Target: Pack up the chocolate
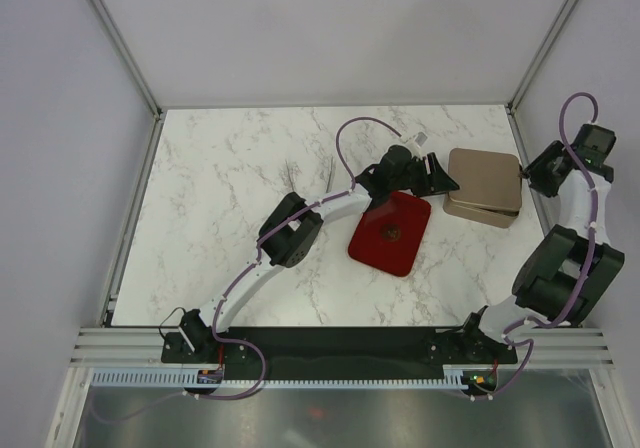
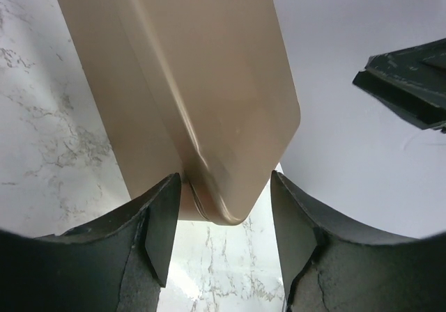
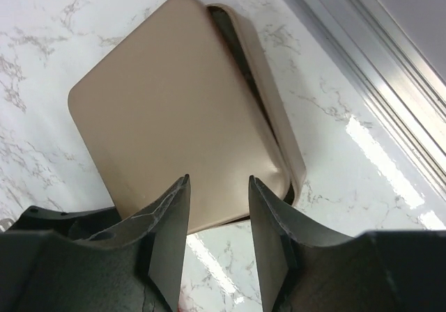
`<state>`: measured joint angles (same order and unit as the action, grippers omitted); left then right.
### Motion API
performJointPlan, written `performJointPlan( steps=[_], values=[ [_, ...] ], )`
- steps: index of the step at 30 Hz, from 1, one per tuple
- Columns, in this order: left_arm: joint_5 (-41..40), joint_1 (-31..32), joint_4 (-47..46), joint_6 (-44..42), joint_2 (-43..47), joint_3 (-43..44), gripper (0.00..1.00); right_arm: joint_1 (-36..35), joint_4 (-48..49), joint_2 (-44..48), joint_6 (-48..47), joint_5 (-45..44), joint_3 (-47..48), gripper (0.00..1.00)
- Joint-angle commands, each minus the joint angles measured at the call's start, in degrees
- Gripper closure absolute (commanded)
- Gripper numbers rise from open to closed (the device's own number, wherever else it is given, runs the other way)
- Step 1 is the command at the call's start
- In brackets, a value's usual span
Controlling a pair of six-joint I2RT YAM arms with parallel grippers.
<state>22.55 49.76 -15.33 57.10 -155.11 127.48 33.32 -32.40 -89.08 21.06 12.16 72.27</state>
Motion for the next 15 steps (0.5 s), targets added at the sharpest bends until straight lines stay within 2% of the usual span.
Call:
performJointPlan(
  steps=[1, 7, 9, 13, 15],
  values=[
    [0.3, 0.4, -1.0, -3.0, 3.9, -1.2, 0.36, -4.9, -0.2, 1.3, -3.1, -6.1, 4.2, 0.53],
    [1.7, -0.3, -0.9, -5.0, 8.7, -5.5, 0.34, -14.1, -0.4, -2.8, -7.1, -11.2, 11.5, 0.52],
    [2.2, -0.4, -0.9, -6.2, 10.2, -7.8, 0.32, -18.5, -0.2, -4.7, -11.1, -13.6, 14.4, 0.51],
    [2.8, -1.1, 0.2, -10.3, 15.7, -13.4, 0.26, -24.4, -0.4, -8.1, -18.4, -15.9, 18.4, 0.38],
    [2.6, -1.3, 0.6, -13.2, 19.7, -16.7, 0.25, -25.3, -0.4, -10.2, -20.3, -15.2, 20.6, 0.37]
  ],
)
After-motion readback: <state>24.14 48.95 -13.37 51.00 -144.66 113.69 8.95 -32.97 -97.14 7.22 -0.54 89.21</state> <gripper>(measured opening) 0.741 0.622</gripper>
